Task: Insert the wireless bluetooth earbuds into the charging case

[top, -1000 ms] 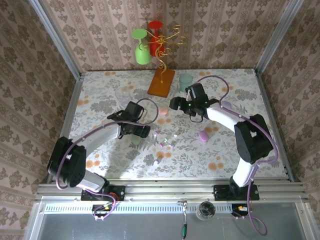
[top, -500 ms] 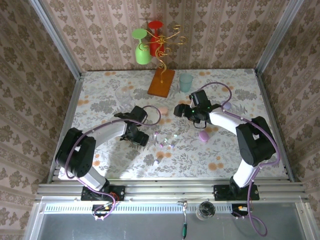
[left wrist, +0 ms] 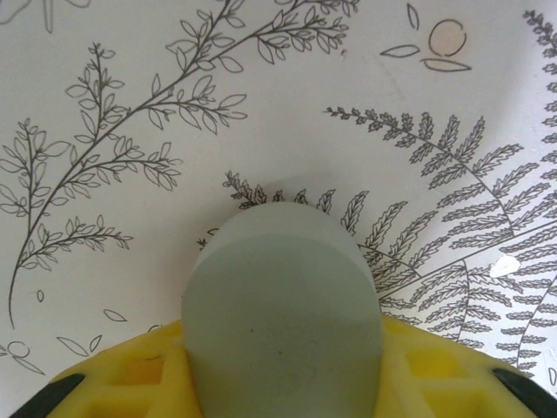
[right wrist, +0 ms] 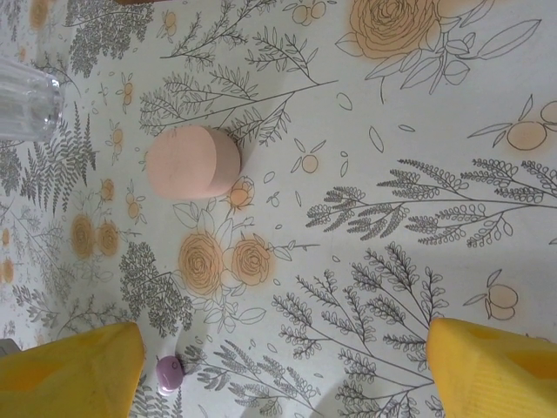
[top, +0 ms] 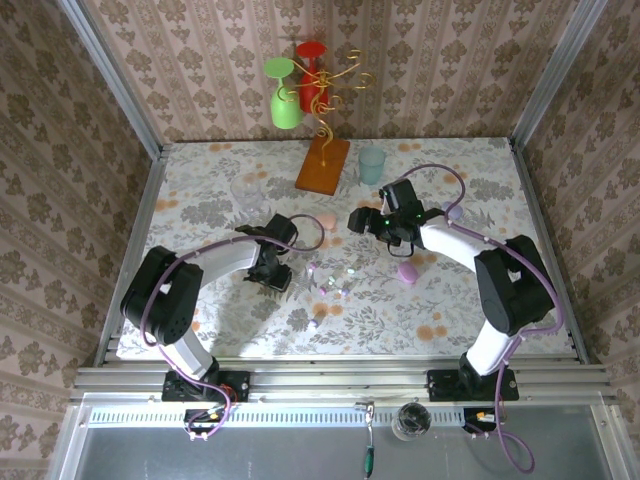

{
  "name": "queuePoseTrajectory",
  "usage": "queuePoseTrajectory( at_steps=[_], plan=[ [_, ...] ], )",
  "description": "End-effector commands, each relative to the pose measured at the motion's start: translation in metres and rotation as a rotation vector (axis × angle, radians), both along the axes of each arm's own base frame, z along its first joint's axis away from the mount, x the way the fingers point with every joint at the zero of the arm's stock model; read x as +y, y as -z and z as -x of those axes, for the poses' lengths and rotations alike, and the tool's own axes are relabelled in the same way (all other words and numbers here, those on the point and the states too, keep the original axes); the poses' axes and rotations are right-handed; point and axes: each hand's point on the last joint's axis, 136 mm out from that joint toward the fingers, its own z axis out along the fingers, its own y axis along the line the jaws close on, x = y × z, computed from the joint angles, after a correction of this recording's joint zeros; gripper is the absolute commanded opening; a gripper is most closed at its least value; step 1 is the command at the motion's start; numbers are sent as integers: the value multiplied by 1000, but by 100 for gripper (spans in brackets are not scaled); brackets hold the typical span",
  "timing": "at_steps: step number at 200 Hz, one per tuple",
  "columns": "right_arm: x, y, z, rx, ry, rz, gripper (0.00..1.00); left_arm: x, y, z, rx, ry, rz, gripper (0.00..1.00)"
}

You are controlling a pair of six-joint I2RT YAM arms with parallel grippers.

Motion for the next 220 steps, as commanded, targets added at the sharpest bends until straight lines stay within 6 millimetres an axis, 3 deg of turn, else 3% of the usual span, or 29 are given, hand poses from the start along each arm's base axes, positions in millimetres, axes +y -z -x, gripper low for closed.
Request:
queuePoseTrajectory(
  at_steps=[1, 60, 88, 106, 112, 152, 188, 220],
  plan=[
    [-1, -16, 5, -25, -5, -24, 86, -6, -8, -5, -14, 20, 2, 36],
    [-8, -35, 34, -24, -52, -21, 85, -45, -37, -18, -143, 235, 95, 37],
    [-5, -46, 57, -23, -99, -78, 85, -79, -65, -27, -251, 314, 273, 32],
    [-7, -42, 69, -2, -97, -100, 84, -101, -86, -27, -339, 381, 414, 31],
    [-7, -51, 74, -23, -98, -125, 84, -107, -94, -26, -370, 410, 458, 30],
    [9, -68, 96, -19, -146, -264, 83, -129, -128, -13, -504, 588, 610, 29],
    [35, -93, 109, -28, -259, -397, 80, -141, -138, 6, -609, 765, 661, 30],
    [54, -105, 114, -46, -332, -404, 77, -150, -141, 18, -650, 863, 665, 31]
  ],
)
